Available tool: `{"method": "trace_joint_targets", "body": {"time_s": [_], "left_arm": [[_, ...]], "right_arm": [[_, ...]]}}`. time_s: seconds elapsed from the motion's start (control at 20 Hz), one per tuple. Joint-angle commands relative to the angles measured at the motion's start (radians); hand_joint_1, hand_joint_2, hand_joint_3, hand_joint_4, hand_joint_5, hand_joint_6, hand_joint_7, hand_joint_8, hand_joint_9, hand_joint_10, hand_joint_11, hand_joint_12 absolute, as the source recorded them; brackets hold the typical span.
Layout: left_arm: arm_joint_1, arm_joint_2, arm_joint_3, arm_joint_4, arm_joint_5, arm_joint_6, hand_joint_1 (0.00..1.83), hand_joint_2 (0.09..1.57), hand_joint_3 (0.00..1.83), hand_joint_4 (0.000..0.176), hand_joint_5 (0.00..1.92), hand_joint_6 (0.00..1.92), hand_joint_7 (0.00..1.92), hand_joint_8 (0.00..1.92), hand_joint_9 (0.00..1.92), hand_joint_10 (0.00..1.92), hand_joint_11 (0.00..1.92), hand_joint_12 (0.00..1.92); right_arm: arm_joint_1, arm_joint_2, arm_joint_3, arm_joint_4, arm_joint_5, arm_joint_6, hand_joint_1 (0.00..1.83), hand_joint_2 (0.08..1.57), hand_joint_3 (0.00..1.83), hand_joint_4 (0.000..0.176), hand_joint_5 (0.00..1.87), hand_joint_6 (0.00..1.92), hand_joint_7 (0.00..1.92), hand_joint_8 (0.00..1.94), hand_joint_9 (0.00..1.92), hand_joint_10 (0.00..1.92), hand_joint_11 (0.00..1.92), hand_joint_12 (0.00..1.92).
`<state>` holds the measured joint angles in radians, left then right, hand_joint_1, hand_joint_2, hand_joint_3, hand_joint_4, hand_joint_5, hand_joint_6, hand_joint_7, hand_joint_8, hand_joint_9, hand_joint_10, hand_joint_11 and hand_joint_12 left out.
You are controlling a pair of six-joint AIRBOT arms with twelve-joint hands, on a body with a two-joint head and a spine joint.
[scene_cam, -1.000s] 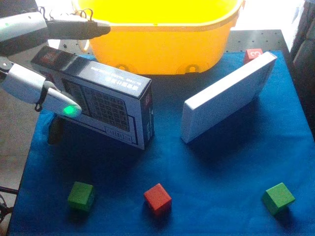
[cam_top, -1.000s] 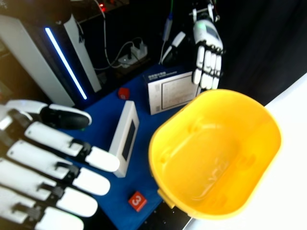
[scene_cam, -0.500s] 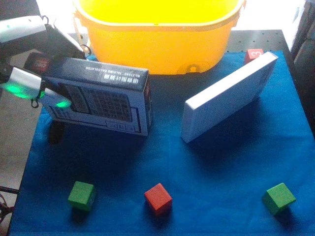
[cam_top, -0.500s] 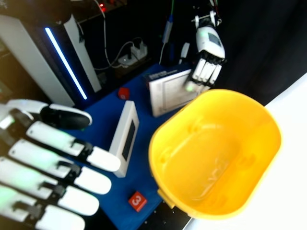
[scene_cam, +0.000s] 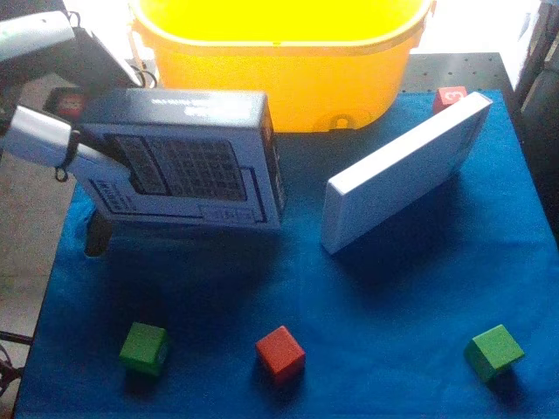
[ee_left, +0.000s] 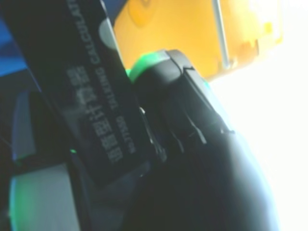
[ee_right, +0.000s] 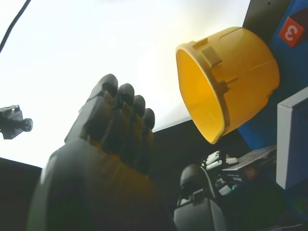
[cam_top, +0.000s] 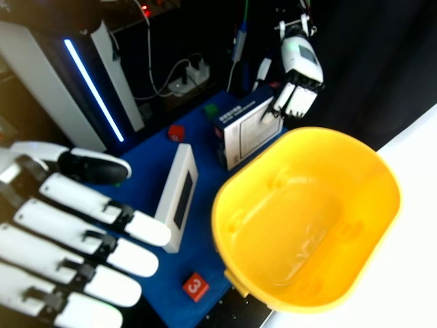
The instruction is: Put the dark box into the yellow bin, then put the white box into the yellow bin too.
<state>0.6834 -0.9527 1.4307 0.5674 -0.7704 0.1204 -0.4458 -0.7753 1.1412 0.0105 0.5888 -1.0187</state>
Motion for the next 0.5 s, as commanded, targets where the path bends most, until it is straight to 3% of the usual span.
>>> {"method": "trace_joint_targets", "body": {"time_s": [0.0,0.05,0.1,0.15,0.2,0.3,0.35,0.45], "left_arm": [[-0.013,0.008,-0.005,-0.064,-0.116,-0.005,1.31,1.02,0.0,0.0,1.33,0.07,1.24,0.79,1.21,1.04,0.98,1.4],[-0.013,0.013,-0.009,-0.072,-0.13,-0.005,1.3,1.02,0.0,0.0,1.24,0.43,1.21,0.7,1.14,1.22,0.97,1.5],[-0.013,0.016,-0.012,-0.078,-0.144,-0.005,1.29,1.06,0.0,0.0,1.19,0.34,1.12,0.98,1.09,1.17,0.91,1.51],[-0.013,0.021,-0.016,-0.08,-0.152,-0.005,1.23,1.01,0.0,0.0,1.25,0.43,1.1,1.05,1.04,1.5,0.93,1.7],[-0.013,0.027,-0.023,-0.084,-0.165,-0.005,1.27,1.07,0.0,0.0,1.23,0.26,1.02,1.19,0.98,1.5,0.88,1.66],[-0.014,0.046,-0.038,-0.103,-0.2,-0.002,1.28,1.08,0.0,0.0,1.26,0.15,1.02,1.19,0.97,1.52,0.88,1.63],[-0.014,0.05,-0.042,-0.115,-0.214,0.007,1.28,1.06,0.0,0.0,1.29,0.13,1.05,1.14,0.94,1.22,0.78,1.48],[-0.015,0.055,-0.046,-0.155,-0.243,0.035,1.29,1.03,0.0,0.0,1.32,0.12,1.14,0.94,1.07,0.73,0.84,1.28]], "right_arm": [[0.018,-0.001,0.003,0.011,0.118,-0.001,0.07,1.21,0.01,0.0,0.44,0.0,0.48,0.0,0.47,0.0,0.32,0.02],[0.018,-0.001,0.003,0.011,0.118,-0.001,0.06,1.22,0.01,0.0,0.43,0.0,0.47,0.0,0.46,0.0,0.31,0.01],[0.018,-0.001,0.003,0.011,0.118,-0.001,0.05,1.22,0.01,0.0,0.43,0.0,0.47,0.0,0.46,0.0,0.31,0.01],[0.018,-0.001,0.004,0.011,0.118,-0.001,0.06,1.2,0.0,0.0,0.42,0.0,0.45,0.0,0.44,0.0,0.27,0.0],[0.018,-0.003,0.004,0.011,0.118,-0.001,0.07,1.19,0.0,0.0,0.42,0.0,0.45,0.0,0.44,0.0,0.28,0.01],[0.018,-0.007,0.007,0.011,0.118,-0.001,0.05,1.2,0.0,0.0,0.41,0.0,0.45,0.0,0.43,0.0,0.25,0.0],[0.018,-0.009,0.008,0.011,0.118,-0.001,0.05,1.2,0.0,0.0,0.42,0.0,0.44,0.0,0.43,0.0,0.24,0.0],[0.018,-0.015,0.012,0.011,0.118,-0.001,0.05,1.21,0.0,0.0,0.43,0.01,0.46,0.01,0.44,0.0,0.25,0.01]]}}
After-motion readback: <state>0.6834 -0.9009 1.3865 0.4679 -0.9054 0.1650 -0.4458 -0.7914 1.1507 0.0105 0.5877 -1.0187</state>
